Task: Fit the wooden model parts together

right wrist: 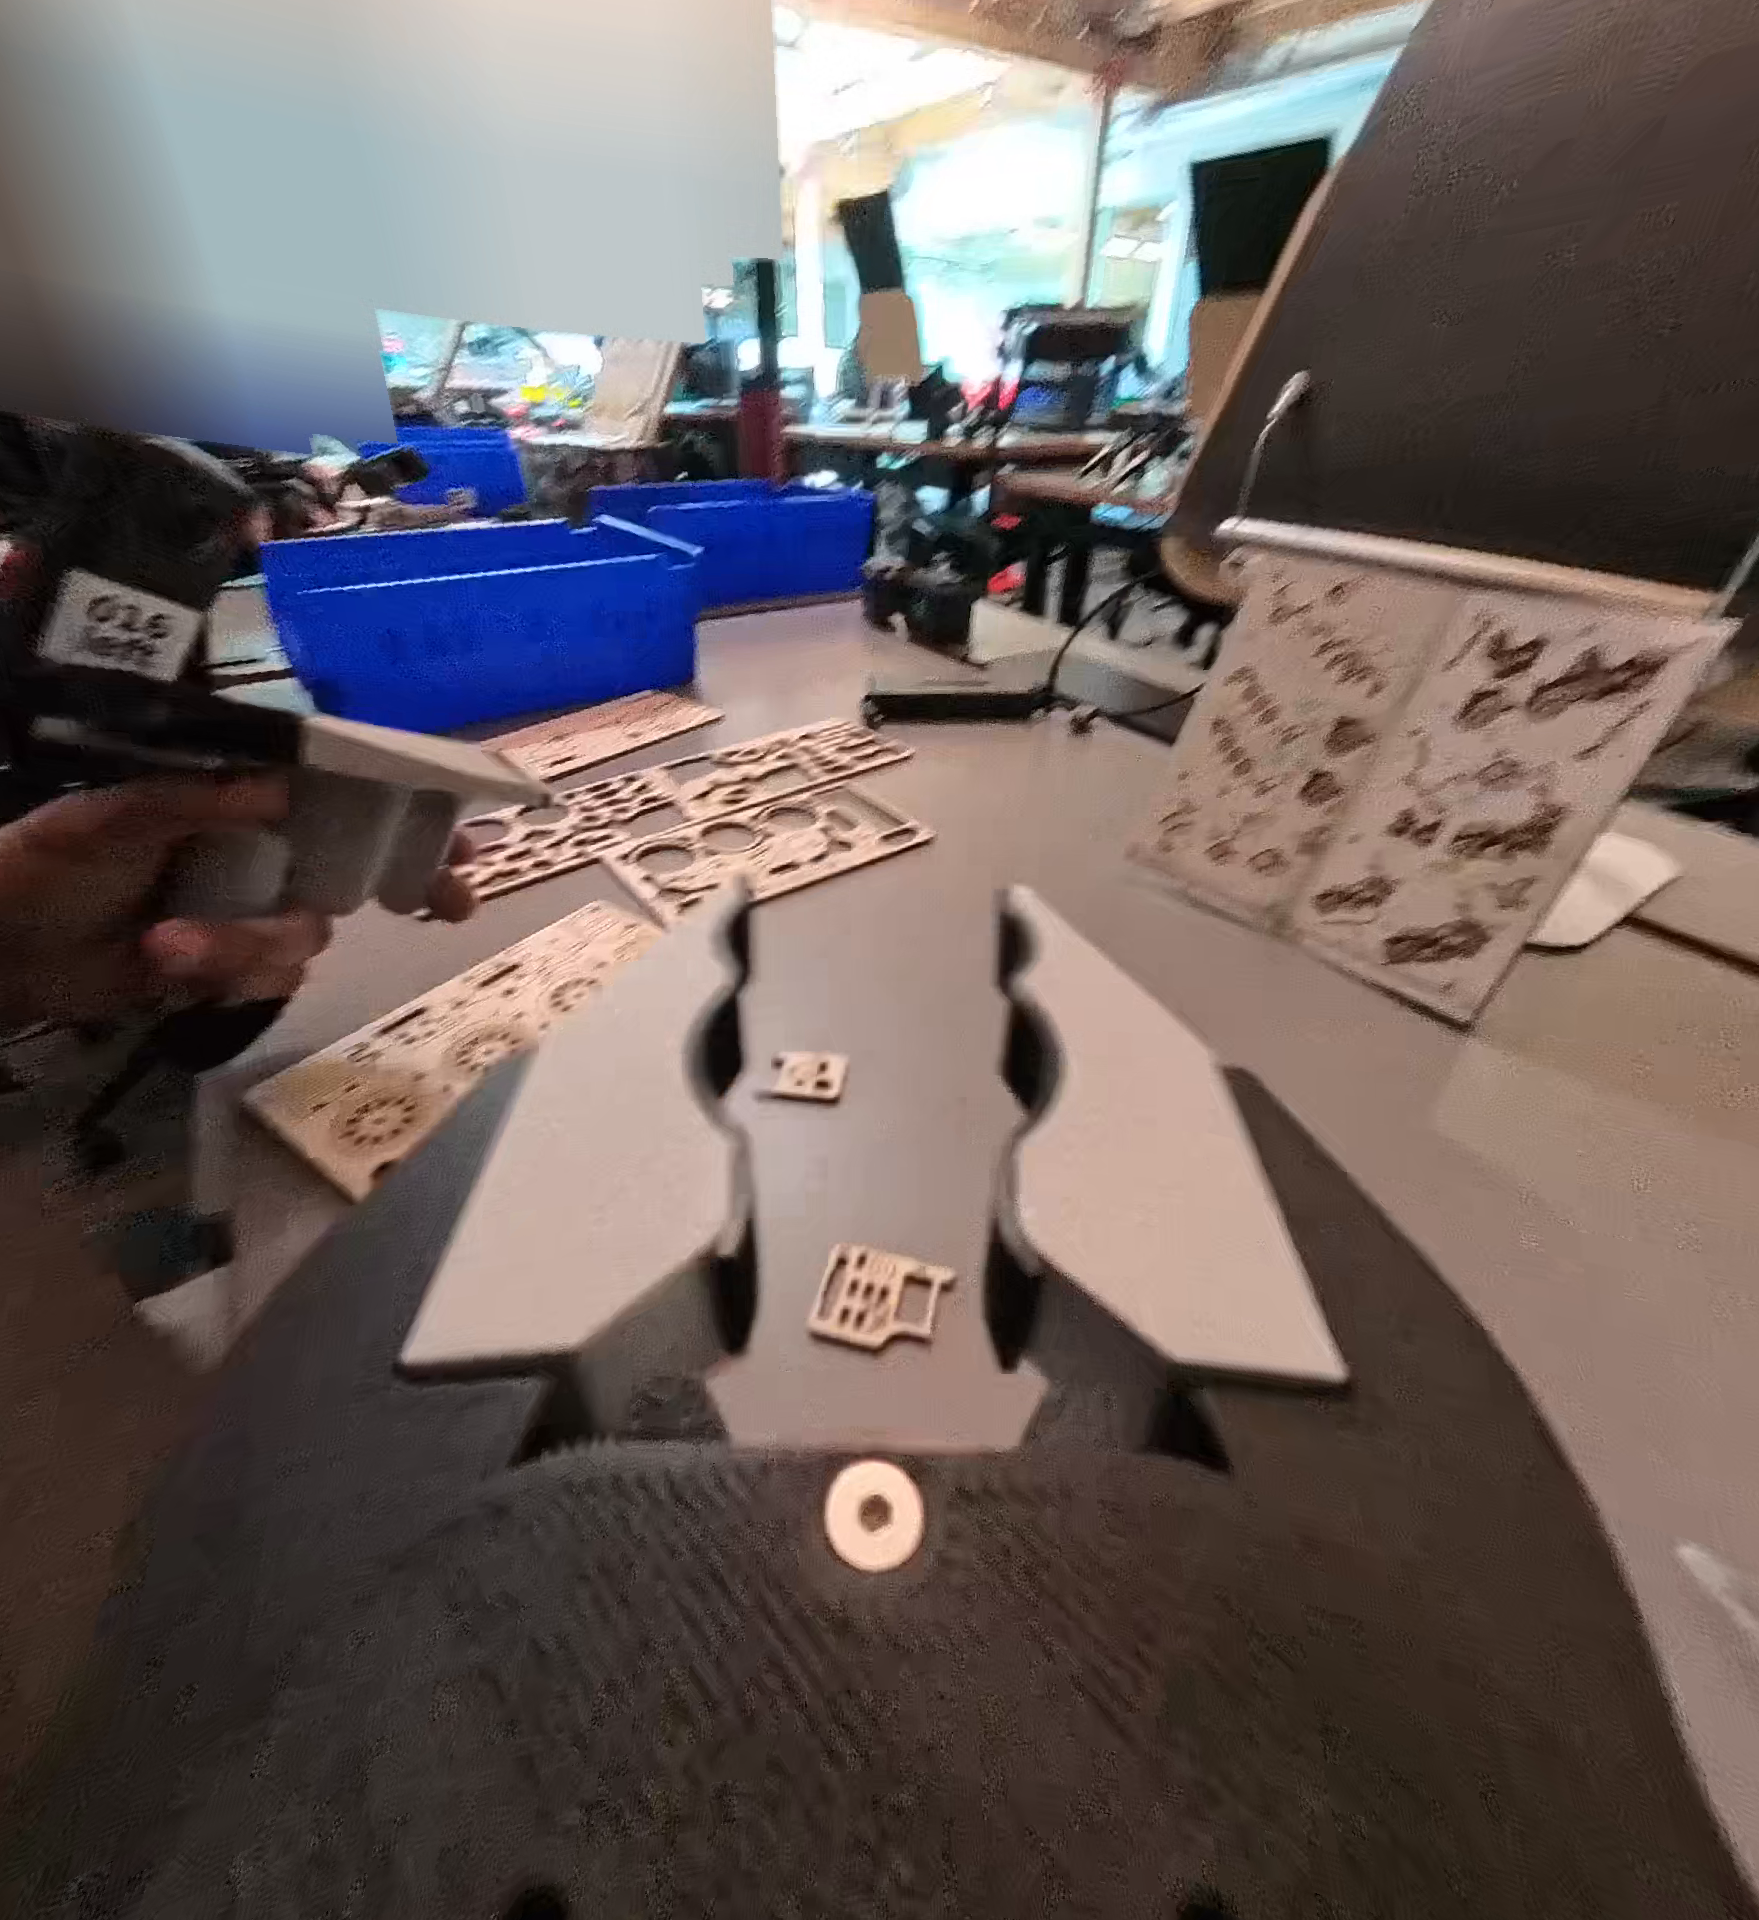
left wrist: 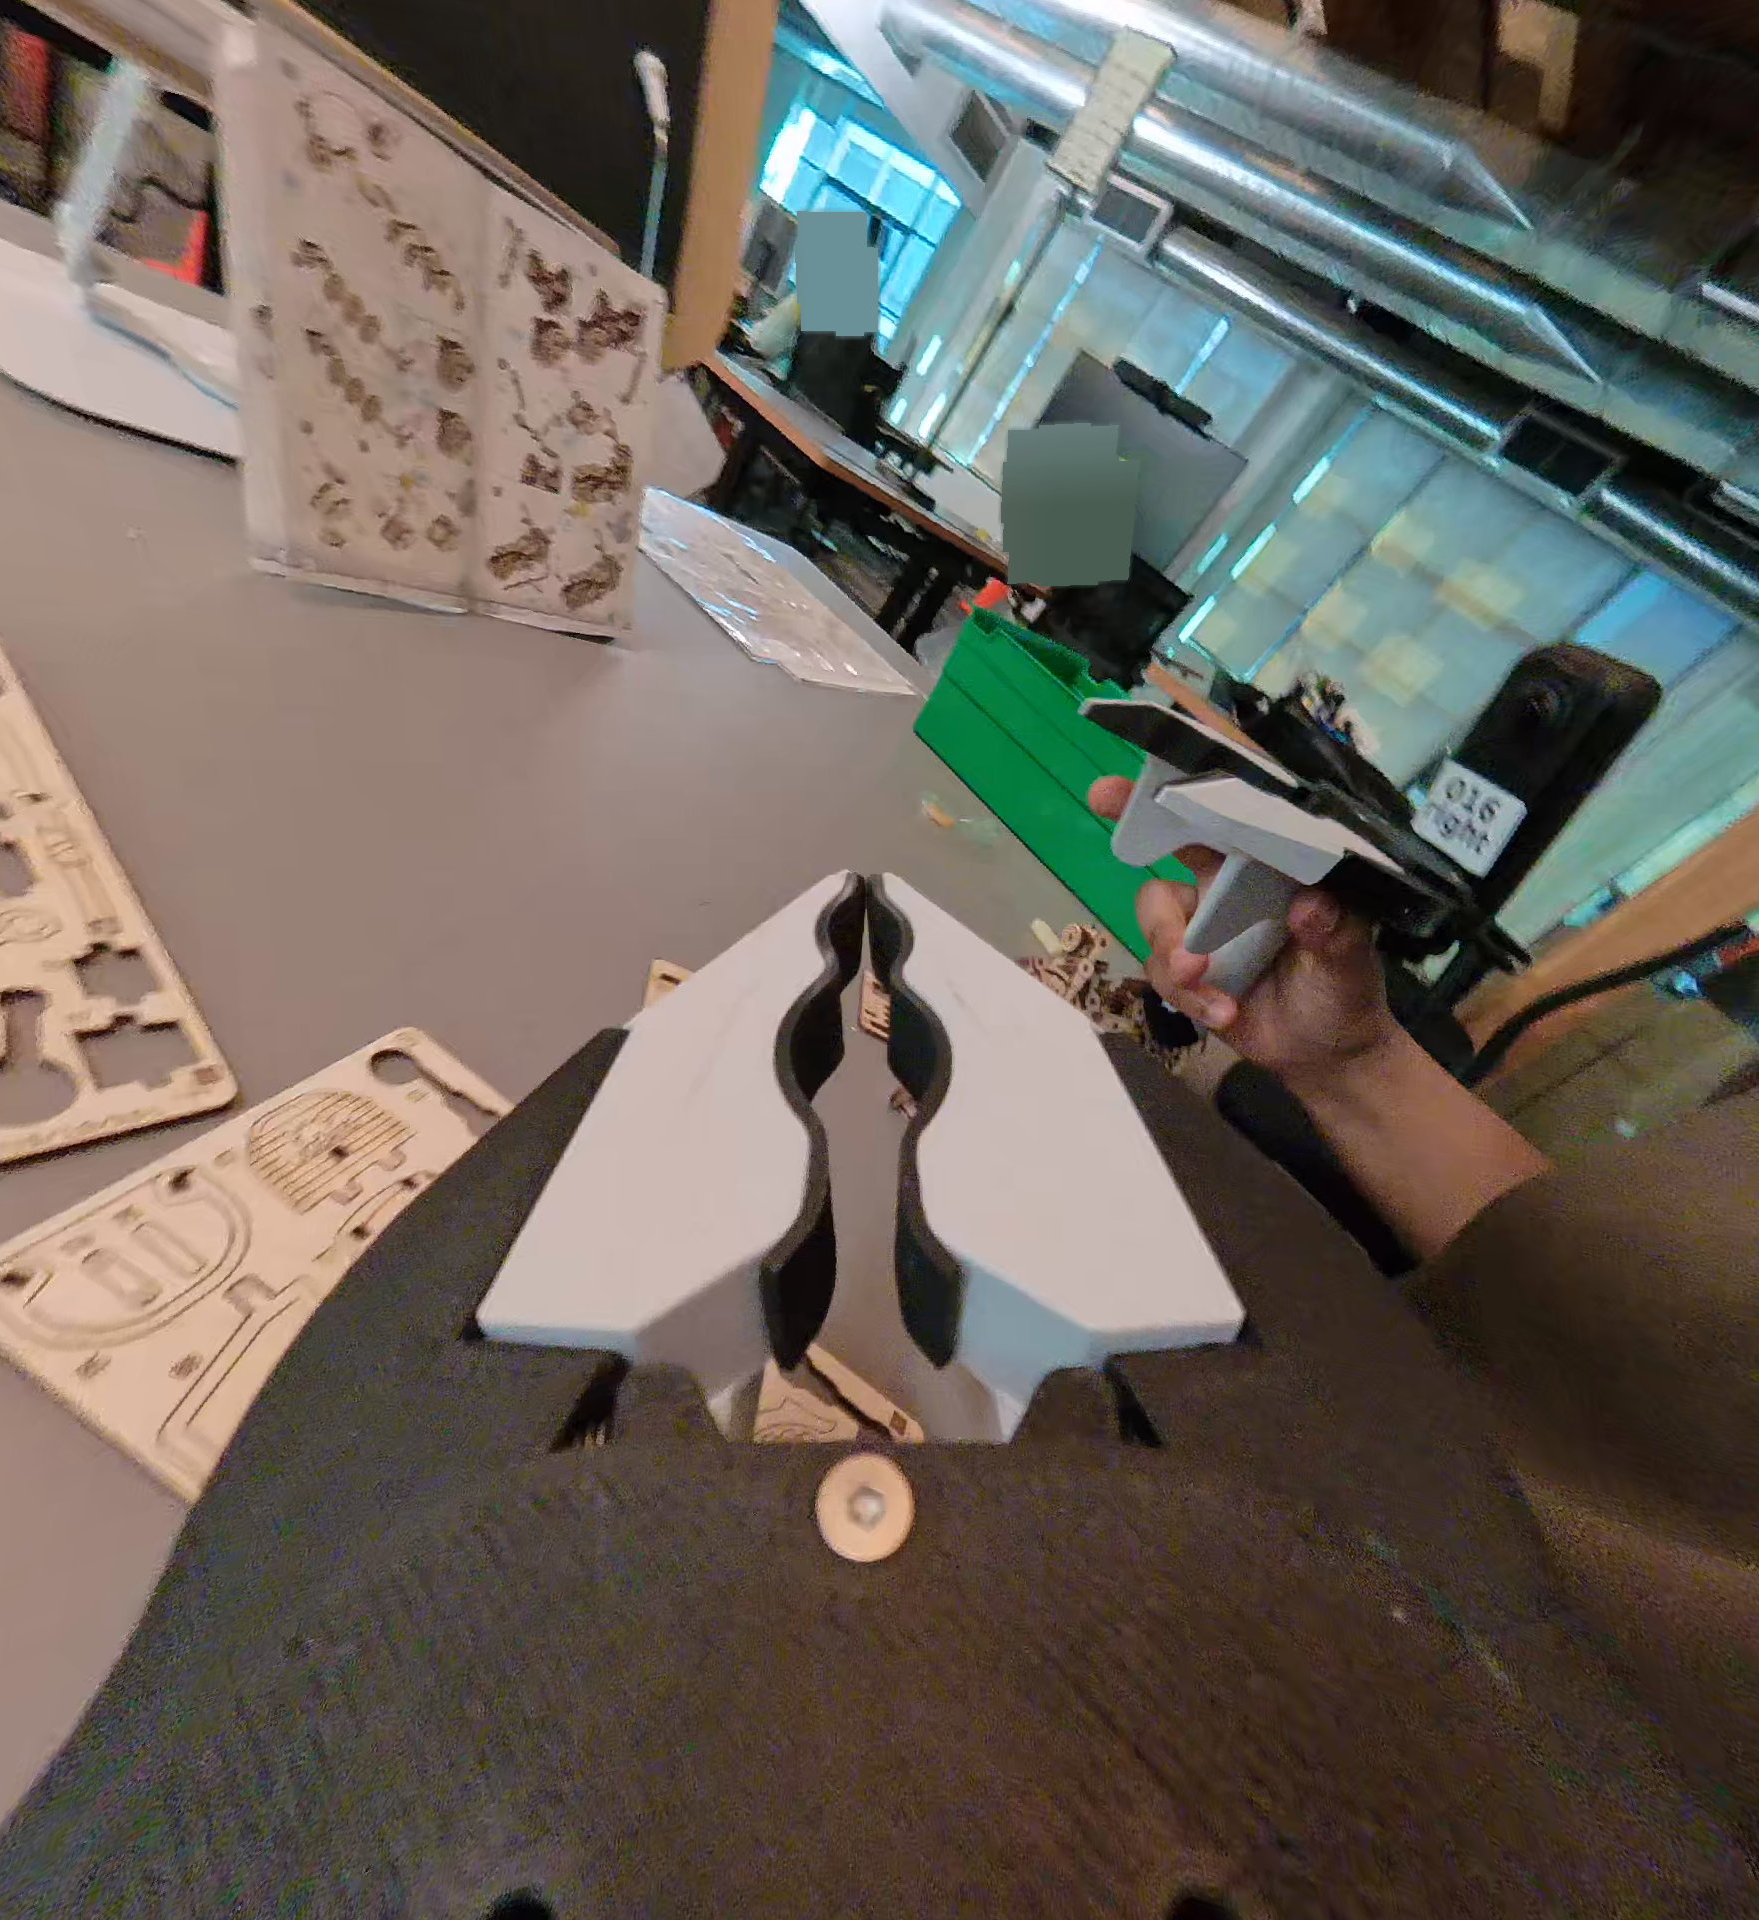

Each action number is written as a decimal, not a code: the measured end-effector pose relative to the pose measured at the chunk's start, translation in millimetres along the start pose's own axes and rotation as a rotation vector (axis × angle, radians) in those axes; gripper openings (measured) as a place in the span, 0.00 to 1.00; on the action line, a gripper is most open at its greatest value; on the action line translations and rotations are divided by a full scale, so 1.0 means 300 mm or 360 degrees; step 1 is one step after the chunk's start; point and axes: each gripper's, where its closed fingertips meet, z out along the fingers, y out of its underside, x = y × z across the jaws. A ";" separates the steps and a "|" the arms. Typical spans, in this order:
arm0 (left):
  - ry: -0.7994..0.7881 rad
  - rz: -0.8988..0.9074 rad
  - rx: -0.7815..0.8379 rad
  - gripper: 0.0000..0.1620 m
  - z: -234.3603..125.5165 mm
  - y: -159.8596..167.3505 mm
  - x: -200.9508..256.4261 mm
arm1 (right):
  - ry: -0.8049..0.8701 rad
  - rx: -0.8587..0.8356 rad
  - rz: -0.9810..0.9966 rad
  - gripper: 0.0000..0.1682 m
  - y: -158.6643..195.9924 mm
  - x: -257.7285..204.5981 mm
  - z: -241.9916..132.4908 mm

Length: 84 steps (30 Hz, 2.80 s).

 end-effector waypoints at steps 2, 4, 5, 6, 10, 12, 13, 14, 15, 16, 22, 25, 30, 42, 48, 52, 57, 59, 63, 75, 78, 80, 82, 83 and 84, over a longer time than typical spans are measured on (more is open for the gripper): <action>0.0059 0.0109 -0.0079 0.00 0.034 0.023 0.038 | -0.0074 0.0004 0.0060 0.37 0.002 -0.004 -0.027; 0.0096 0.0293 -0.0161 0.00 0.075 0.068 0.070 | -0.0060 0.0085 0.0089 0.37 -0.014 0.016 -0.071; 0.0100 0.0377 -0.0215 0.01 0.097 0.092 0.080 | -0.0037 0.0118 0.0104 0.36 -0.015 0.032 -0.096; 0.0124 0.0438 -0.0260 0.02 0.115 0.111 0.095 | -0.0005 0.0142 0.0122 0.34 -0.013 0.051 -0.120; 0.0281 0.0404 -0.0235 0.04 0.139 0.120 0.174 | 0.0065 0.0249 0.0257 0.25 -0.036 0.114 -0.215; 0.0342 0.0342 -0.0190 0.04 0.135 0.109 0.207 | 0.0094 0.0342 0.0322 0.25 -0.069 0.135 -0.265; 0.0355 0.0332 -0.0174 0.04 0.133 0.108 0.218 | 0.0113 0.0378 0.0341 0.25 -0.082 0.144 -0.288; 0.0354 0.0342 -0.0172 0.04 0.133 0.112 0.223 | 0.0133 0.0392 0.0346 0.26 -0.089 0.152 -0.308; 0.0348 0.0374 -0.0184 0.05 0.135 0.120 0.227 | 0.0164 0.0384 0.0340 0.27 -0.089 0.161 -0.324; 0.0337 0.0418 -0.0197 0.05 0.139 0.129 0.230 | 0.0204 0.0370 0.0329 0.28 -0.087 0.171 -0.339; 0.0429 0.0507 -0.0293 0.07 0.191 0.197 0.288 | 0.0374 0.0174 0.0392 0.32 -0.033 0.209 -0.385; 0.0483 0.0505 -0.0349 0.08 0.192 0.231 0.315 | 0.0324 -0.0146 0.0524 0.39 0.053 0.190 -0.364; 0.0494 0.0563 -0.0337 0.07 0.183 0.244 0.338 | 0.0284 -0.0683 0.0437 0.37 0.253 0.158 -0.366; 0.0565 0.0450 -0.0415 0.09 0.180 0.278 0.355 | 0.0281 -0.0870 0.0603 0.40 0.372 0.158 -0.328; 0.0630 0.0358 -0.0512 0.11 0.189 0.314 0.372 | 0.0297 -0.1106 0.0409 0.32 0.464 0.119 -0.303; 0.0655 0.0297 -0.0551 0.12 0.200 0.332 0.376 | 0.0239 -0.1062 0.0346 0.16 0.440 0.084 -0.282; 0.0638 0.0279 -0.0556 0.21 0.224 0.333 0.362 | 0.0099 -0.0855 0.0257 0.11 0.366 0.038 -0.251; 0.0603 0.0288 -0.0540 0.25 0.241 0.324 0.345 | 0.0031 -0.0751 0.0133 0.10 0.332 0.011 -0.238; 0.0677 -0.0006 -0.0651 0.25 0.269 0.326 0.340 | 0.0079 -0.0607 -0.0212 0.09 0.279 -0.009 -0.217; 0.0870 -0.0984 -0.0737 0.27 0.286 0.279 0.331 | 0.0360 -0.0558 -0.1308 0.09 0.249 -0.051 -0.183; 0.0798 -0.0937 -0.0776 0.23 0.290 0.313 0.312 | 0.0336 -0.0609 -0.1464 0.09 0.273 -0.067 -0.169; 0.0754 -0.0915 -0.0798 0.21 0.290 0.327 0.300 | 0.0335 -0.0639 -0.1600 0.09 0.286 -0.074 -0.163; 0.0707 -0.0914 -0.0818 0.20 0.292 0.340 0.284 | 0.0348 -0.0664 -0.1754 0.09 0.297 -0.078 -0.158; 0.0683 -0.0916 -0.0832 0.17 0.292 0.349 0.275 | 0.0355 -0.0671 -0.1828 0.10 0.301 -0.080 -0.155; 0.0675 -0.0927 -0.0839 0.17 0.292 0.353 0.270 | 0.0359 -0.0678 -0.1896 0.09 0.305 -0.082 -0.154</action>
